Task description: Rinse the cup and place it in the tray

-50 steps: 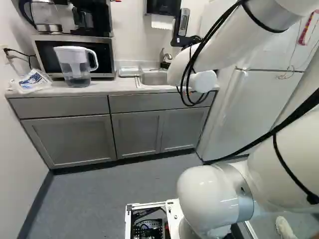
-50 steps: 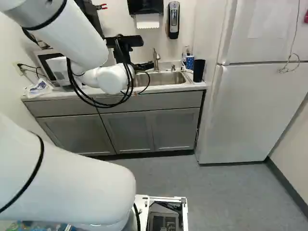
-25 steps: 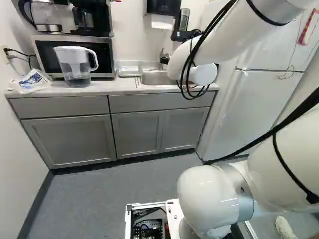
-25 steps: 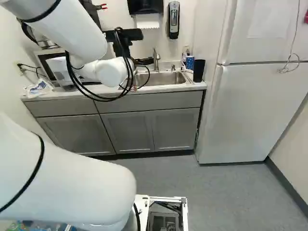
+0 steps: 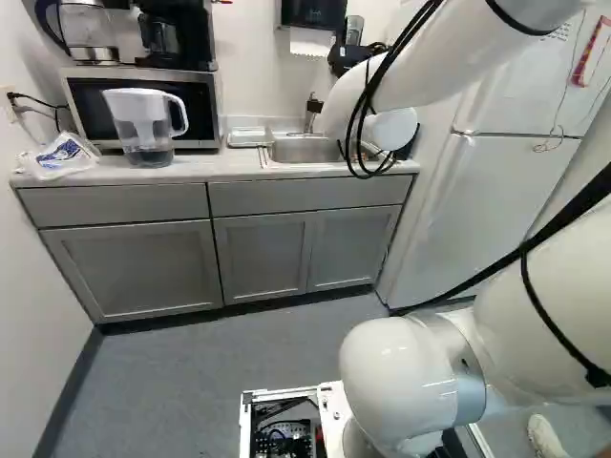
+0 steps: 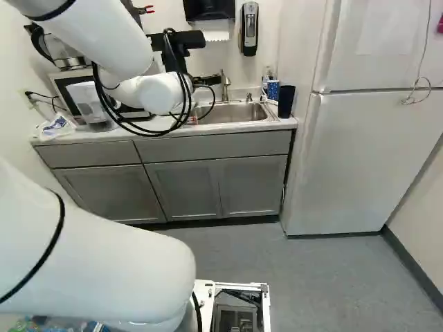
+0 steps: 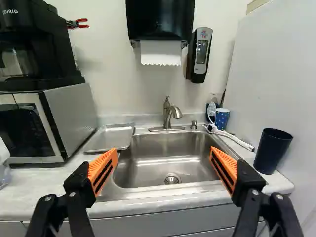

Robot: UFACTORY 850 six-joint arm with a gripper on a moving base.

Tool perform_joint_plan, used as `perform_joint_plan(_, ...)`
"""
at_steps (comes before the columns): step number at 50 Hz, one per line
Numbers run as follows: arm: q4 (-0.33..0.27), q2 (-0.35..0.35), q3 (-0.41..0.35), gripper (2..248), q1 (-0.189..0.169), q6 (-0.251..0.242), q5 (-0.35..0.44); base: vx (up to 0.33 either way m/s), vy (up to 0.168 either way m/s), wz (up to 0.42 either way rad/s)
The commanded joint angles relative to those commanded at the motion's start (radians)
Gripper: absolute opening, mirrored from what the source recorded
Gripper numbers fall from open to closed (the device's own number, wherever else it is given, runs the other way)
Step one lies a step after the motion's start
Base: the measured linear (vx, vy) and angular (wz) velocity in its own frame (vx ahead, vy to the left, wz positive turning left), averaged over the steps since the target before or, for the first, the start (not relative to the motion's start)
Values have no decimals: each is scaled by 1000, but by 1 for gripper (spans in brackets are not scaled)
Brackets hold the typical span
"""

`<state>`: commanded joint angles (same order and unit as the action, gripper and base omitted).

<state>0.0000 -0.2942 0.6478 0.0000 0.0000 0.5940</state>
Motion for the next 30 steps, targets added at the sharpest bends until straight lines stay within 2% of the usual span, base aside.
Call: perform_joint_plan(30,0,12,73,247,0,0,-53,0,0,0)
